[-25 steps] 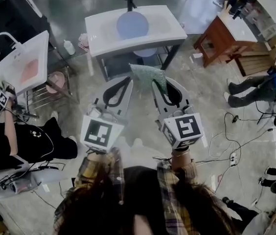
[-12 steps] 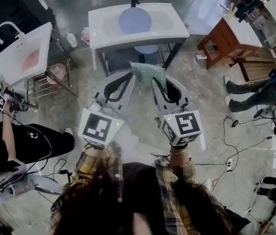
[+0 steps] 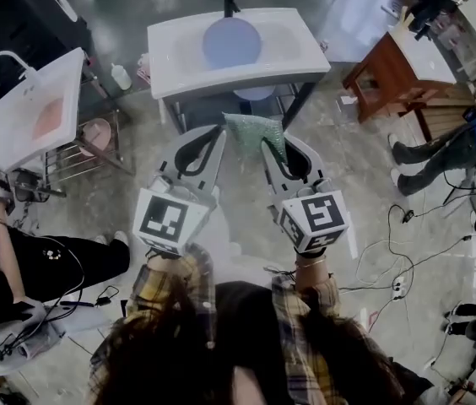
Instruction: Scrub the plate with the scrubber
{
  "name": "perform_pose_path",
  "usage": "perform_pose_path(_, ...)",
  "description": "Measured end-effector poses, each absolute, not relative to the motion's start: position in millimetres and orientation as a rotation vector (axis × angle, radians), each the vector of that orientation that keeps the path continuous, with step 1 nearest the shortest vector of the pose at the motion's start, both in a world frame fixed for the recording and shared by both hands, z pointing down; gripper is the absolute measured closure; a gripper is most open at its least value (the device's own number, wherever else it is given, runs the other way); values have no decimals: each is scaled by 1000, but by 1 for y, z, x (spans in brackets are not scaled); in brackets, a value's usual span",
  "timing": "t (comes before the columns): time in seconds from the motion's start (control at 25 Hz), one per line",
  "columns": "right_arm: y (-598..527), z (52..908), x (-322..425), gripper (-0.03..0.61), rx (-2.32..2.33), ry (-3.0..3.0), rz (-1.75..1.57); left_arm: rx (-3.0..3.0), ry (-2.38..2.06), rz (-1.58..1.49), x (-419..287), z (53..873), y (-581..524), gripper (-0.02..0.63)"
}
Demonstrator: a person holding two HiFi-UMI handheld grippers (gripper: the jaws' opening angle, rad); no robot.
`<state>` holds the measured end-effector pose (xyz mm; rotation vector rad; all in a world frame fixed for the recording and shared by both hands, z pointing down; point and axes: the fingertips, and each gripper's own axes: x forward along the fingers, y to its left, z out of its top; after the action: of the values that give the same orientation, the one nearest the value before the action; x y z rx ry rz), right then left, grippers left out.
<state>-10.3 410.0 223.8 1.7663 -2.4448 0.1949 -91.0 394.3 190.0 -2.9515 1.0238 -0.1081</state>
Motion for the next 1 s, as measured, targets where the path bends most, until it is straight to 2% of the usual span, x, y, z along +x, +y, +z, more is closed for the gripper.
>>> perform_pose_path(0.44, 276, 213, 1, 480, 1812, -2423, 175, -2935, 932, -89, -77, 182, 257, 598)
perform_pose_path(1.0, 145, 221, -4, 480, 1874, -2376, 184, -2955, 923, -109, -94, 189, 126, 598)
